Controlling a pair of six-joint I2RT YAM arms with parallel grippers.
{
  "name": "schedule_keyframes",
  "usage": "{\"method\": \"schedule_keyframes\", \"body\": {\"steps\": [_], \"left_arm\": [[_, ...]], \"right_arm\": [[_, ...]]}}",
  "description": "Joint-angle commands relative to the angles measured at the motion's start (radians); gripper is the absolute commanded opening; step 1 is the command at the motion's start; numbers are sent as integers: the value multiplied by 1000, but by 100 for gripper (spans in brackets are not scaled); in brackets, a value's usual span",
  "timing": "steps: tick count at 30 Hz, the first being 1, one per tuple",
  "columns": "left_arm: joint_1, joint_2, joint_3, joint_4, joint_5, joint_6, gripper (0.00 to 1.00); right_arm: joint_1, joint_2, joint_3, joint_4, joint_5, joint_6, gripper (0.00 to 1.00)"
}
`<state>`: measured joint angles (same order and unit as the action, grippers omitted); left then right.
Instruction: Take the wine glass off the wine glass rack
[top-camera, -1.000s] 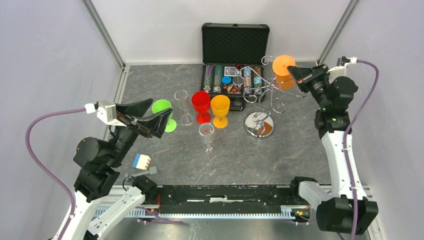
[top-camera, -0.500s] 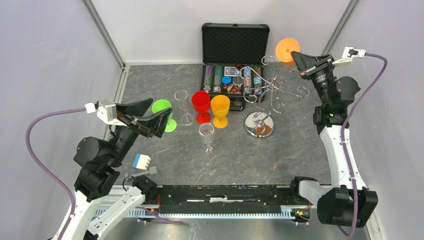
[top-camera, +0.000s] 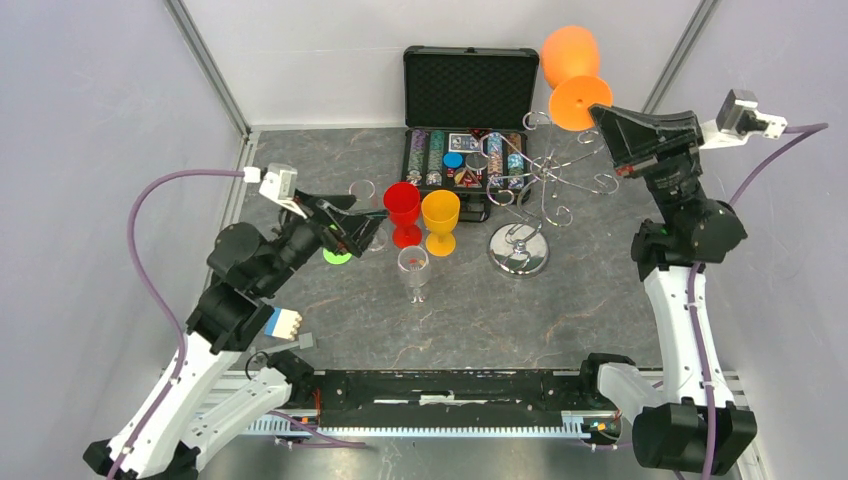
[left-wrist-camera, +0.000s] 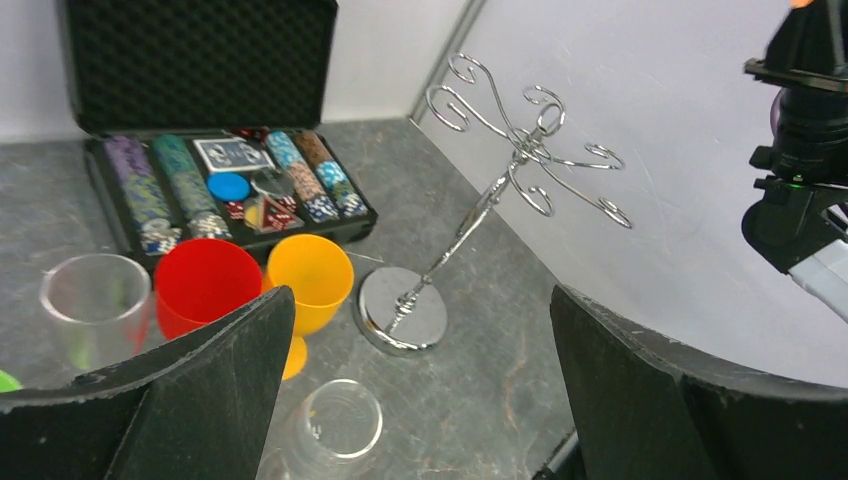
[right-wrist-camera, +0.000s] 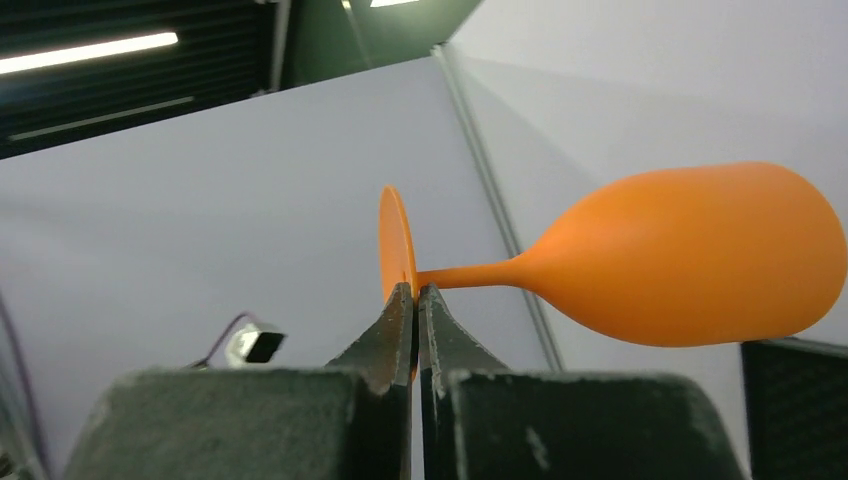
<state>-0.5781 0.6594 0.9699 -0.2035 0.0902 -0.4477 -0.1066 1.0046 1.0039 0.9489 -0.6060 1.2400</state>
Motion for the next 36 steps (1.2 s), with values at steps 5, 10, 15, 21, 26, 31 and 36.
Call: {"method": "schedule_keyframes", "body": {"steps": [5, 10, 15, 21, 26, 31, 36], "left_arm": [[0, 100, 2, 385, 399, -187, 100], [-1, 245, 43, 634, 556, -389, 100], [-2, 390, 78, 896, 615, -608, 100], [-22, 530, 150, 1095, 682, -735, 100], [-72, 607, 198, 1144, 707, -742, 99], [-117, 661, 251, 1161, 739, -740, 93], [-134, 686, 275, 1162, 747, -747, 88]], "right_arm": [[35, -63, -74, 523, -65, 409, 0], [70, -125, -150, 641, -53, 507, 0], [79, -198, -206, 650, -62, 536, 0], [81, -267, -279, 652, -62, 559, 0], [81, -304, -339, 692, -49, 597, 0], [82, -312, -358, 705, -56, 629, 0], [82, -316, -377, 716, -54, 651, 0]]}}
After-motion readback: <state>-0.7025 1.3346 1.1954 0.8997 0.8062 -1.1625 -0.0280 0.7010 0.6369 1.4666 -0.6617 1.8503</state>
